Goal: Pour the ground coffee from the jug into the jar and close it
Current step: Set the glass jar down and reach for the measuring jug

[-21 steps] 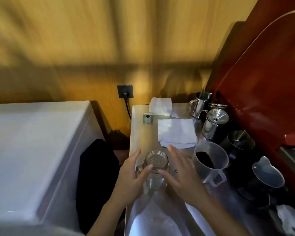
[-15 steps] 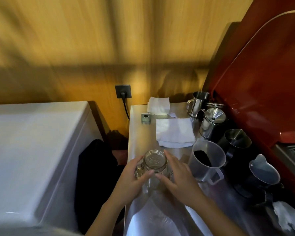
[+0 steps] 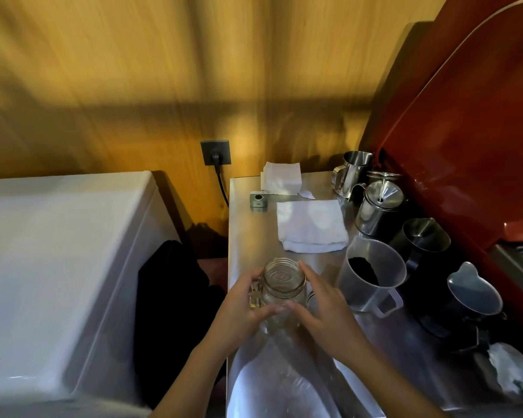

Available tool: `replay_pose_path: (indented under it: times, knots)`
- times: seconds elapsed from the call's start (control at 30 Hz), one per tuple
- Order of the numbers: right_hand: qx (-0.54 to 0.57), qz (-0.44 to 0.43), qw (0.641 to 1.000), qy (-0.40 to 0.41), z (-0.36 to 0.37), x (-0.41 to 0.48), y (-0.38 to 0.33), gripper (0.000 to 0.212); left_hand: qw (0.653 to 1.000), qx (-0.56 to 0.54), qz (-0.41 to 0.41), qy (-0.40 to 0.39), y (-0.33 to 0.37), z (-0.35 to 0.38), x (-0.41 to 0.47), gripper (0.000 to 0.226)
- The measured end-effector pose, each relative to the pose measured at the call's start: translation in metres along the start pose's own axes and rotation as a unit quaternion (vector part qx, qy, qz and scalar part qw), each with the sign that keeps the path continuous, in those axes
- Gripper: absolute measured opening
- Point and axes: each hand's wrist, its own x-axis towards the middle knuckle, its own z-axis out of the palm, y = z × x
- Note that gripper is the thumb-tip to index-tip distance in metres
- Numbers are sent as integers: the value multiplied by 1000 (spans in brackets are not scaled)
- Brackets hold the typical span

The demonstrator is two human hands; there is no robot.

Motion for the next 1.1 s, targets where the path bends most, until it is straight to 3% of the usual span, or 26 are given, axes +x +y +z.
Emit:
replay_pose_path:
  times: [0.27, 0.6, 0.77, 0.97, 1.1]
  knots:
    - [-15, 22, 1000, -8, -8, 0, 1, 65, 999, -29, 21, -15, 3, 5, 4, 63]
    - [37, 56, 988, 137, -56, -6, -1, 39, 997, -69, 17, -25, -5, 6, 5, 63]
    - [58, 92, 961, 253, -72, -17, 13, 26, 996, -75, 33, -30, -2, 6, 5, 61]
    - [48, 193, 921, 335, -68, -30, 36, 16, 996, -74, 28, -38, -4, 6, 7, 63]
    - [152, 276, 881, 353, -61, -36, 49, 9, 997, -68, 18, -39, -10, 5, 10, 66]
